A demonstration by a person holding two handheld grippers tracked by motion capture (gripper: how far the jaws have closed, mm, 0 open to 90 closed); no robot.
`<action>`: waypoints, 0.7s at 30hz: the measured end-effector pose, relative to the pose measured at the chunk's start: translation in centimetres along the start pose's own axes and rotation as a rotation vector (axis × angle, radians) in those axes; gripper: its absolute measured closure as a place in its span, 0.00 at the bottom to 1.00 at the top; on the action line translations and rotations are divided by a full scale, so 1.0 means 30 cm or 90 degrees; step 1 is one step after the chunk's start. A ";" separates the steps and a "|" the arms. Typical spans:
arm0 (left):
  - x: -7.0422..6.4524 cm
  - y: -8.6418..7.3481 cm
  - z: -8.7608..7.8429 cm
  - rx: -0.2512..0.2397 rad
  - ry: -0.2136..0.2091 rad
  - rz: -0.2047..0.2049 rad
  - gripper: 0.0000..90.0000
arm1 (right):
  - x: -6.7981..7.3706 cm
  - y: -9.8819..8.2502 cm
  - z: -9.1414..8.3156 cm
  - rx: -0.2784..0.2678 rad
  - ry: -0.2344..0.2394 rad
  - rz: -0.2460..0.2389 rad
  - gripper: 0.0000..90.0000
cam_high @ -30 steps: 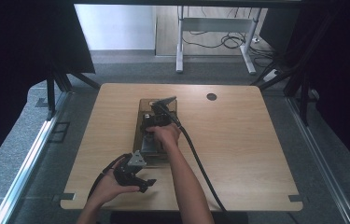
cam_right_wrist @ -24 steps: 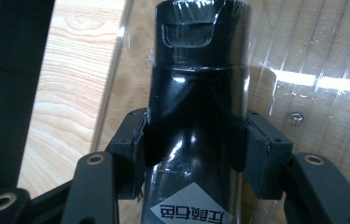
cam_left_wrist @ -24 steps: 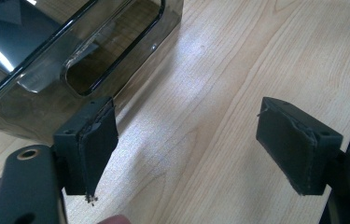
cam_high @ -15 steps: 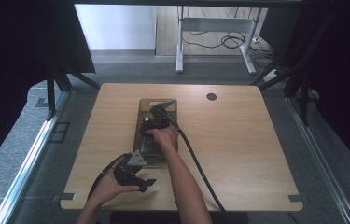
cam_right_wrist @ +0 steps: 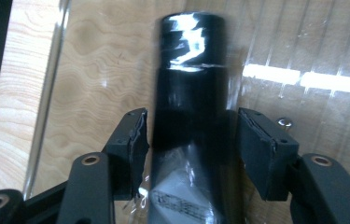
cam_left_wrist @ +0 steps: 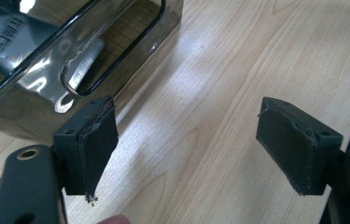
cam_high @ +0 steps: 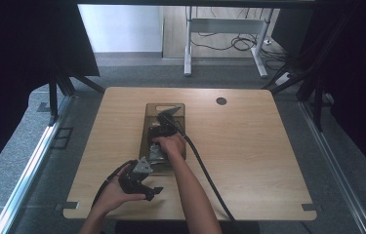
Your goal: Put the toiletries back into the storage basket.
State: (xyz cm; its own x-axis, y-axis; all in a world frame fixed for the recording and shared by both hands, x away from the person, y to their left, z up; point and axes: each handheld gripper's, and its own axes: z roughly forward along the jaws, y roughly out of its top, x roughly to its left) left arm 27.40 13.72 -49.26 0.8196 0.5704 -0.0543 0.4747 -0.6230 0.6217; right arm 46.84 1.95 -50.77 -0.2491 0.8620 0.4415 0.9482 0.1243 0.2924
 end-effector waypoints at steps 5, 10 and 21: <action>-0.006 0.004 -0.006 -0.010 -0.008 -0.001 0.23 | 0.017 0.000 -0.019 -0.003 -0.013 -0.015 0.45; -0.005 0.002 -0.002 -0.006 -0.005 -0.001 0.23 | 0.036 -0.010 -0.041 -0.010 -0.029 -0.045 0.44; -0.011 0.007 -0.015 -0.013 -0.005 0.003 0.23 | 0.046 -0.018 -0.173 -0.060 -0.009 -0.090 0.44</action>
State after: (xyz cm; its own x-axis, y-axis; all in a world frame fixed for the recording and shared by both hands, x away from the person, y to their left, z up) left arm 27.09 13.63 -48.76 0.8240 0.5636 -0.0580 0.4647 -0.6138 0.6381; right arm 44.97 0.52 -45.91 -0.3749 0.8464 0.3781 0.8813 0.1989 0.4286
